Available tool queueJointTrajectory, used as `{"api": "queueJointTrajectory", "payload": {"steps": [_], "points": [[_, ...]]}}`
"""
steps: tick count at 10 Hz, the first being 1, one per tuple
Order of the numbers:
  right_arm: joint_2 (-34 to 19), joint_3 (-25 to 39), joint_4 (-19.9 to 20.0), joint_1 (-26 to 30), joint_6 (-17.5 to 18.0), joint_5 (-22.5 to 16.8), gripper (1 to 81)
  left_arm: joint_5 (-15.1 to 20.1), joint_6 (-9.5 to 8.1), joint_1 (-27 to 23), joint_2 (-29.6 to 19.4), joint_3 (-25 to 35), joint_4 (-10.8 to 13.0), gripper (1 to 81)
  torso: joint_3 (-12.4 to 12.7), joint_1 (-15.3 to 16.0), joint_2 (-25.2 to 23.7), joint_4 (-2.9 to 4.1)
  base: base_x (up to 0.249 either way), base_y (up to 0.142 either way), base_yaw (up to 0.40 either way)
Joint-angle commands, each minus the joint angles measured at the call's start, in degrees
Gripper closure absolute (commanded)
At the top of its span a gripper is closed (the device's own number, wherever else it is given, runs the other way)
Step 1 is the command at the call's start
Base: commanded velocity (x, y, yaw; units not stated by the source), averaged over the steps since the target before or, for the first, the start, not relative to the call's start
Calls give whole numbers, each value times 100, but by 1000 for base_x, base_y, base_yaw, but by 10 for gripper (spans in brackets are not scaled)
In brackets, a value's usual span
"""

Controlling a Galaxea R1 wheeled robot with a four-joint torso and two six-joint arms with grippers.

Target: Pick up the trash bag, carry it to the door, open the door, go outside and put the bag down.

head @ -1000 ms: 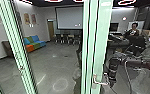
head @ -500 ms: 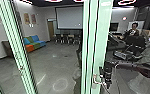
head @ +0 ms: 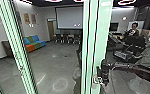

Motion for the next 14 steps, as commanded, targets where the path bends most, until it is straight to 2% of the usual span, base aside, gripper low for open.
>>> {"api": "queueJointTrajectory", "payload": {"steps": [1,3,7,11,14], "points": [[158,59,-428,874,-24,-188,10,302,-20,-285,-50,4,-41,811,0,0,0,0,0,0,0],[211,50,-693,707,19,12,10,302,-20,-268,-67,4,-49,811,0,0,0,0,0,0,0],[158,-178,-658,461,187,366,10,328,-20,-251,-67,4,-41,811,0,0,0,0,0,0,0],[-184,-240,-579,224,319,718,10,337,-11,-242,-67,4,-41,811,0,0,0,0,0,0,0],[-334,-292,-553,30,565,1096,10,328,-11,-216,-58,4,-41,811,0,0,0,0,0,0,0]]}}
